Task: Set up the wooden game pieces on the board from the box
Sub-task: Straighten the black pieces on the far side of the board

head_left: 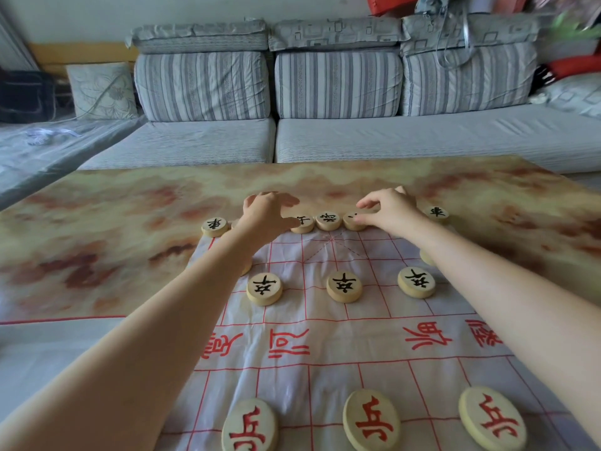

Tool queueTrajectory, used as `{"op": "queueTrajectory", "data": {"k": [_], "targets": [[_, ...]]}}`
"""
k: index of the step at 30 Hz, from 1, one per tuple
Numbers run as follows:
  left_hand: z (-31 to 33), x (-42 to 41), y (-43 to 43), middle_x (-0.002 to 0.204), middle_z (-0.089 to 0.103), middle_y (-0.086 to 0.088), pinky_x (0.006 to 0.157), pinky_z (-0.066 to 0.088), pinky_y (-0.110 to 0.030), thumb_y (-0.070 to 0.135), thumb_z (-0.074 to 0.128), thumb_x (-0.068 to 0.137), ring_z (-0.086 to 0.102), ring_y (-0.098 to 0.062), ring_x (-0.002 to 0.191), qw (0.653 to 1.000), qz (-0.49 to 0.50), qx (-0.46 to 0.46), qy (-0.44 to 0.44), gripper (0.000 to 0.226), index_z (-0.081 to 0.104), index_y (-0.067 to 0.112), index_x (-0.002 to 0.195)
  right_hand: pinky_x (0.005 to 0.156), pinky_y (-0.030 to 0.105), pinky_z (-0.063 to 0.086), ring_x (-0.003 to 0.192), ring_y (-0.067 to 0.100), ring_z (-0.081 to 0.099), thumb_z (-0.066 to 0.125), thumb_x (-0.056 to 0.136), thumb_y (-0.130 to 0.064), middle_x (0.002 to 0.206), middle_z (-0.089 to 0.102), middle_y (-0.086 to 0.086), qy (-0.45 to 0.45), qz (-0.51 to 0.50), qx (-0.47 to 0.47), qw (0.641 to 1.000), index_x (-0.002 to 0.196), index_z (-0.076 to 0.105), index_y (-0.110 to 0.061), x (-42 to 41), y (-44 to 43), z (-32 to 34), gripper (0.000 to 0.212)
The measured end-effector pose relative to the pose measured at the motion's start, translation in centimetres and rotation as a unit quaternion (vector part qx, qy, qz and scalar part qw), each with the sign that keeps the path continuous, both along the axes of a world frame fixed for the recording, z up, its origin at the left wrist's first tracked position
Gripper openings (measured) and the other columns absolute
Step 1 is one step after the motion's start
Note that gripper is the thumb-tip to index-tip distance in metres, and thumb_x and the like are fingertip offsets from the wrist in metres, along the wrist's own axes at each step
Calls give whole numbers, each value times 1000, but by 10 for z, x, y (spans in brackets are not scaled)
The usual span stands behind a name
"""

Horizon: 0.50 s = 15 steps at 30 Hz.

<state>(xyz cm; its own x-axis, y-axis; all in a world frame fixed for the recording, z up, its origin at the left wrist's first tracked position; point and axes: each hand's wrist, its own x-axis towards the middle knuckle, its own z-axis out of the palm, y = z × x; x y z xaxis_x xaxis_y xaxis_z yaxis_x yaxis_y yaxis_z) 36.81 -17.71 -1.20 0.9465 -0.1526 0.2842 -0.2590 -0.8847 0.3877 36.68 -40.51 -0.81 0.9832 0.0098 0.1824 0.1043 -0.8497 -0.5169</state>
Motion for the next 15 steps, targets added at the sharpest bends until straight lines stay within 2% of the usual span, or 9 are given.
{"op": "queueTrajectory", "data": {"k": [1, 2, 5, 8, 11, 15], "targets": [[0, 1, -7, 127, 59, 7, 105, 21, -31, 33, 64, 83, 45, -17, 125, 1000, -5, 9, -3, 41, 57, 26, 122, 99, 31, 27, 122, 22, 33, 73, 75, -40, 80, 45, -13, -2, 0, -9, 1000, 110, 66, -25, -2, 2, 0, 39], [-1, 3, -13, 126, 60, 8, 104, 21, -31, 34, 63, 83, 45, -15, 125, 1000, -7, 16, -3, 40, 56, 27, 122, 96, 31, 27, 121, 23, 33, 73, 73, -44, 80, 48, -12, -8, 2, -26, 1000, 109, 66, -24, -2, 5, -1, 42], [-3, 7, -30, 127, 60, 5, 105, 20, -31, 34, 62, 84, 43, -17, 127, 999, -11, 34, 13, 43, 53, 28, 126, 88, 32, 24, 114, 24, 36, 72, 69, -53, 97, 62, -3, -34, 17, -69, 997, 102, 69, -24, 2, 10, -5, 44], [-5, 10, -41, 126, 60, 1, 109, 17, -32, 35, 59, 86, 42, -20, 128, 998, -20, 45, 27, 44, 52, 29, 129, 81, 31, 20, 110, 24, 37, 72, 73, -49, 101, 63, -3, -56, 29, -100, 993, 95, 70, -24, 8, 12, -10, 34], [-8, 16, -44, 130, 57, 7, 108, 15, -33, 32, 56, 87, 41, -14, 130, 997, -46, 63, 22, 39, 53, 32, 127, 75, 29, 15, 110, 24, 38, 71, 76, -43, 104, 63, -3, -74, 40, -121, 989, 95, 70, -25, 8, 11, -11, 27], [-11, 19, -44, 126, 60, 12, 108, 12, -35, 37, 59, 85, 39, -12, 130, 996, -49, 73, 11, 38, 57, 32, 123, 79, 30, 18, 113, 22, 38, 70, 77, -41, 107, 64, -3, -61, 47, -111, 991, 98, 70, -25, 8, 9, -10, 26]]}}
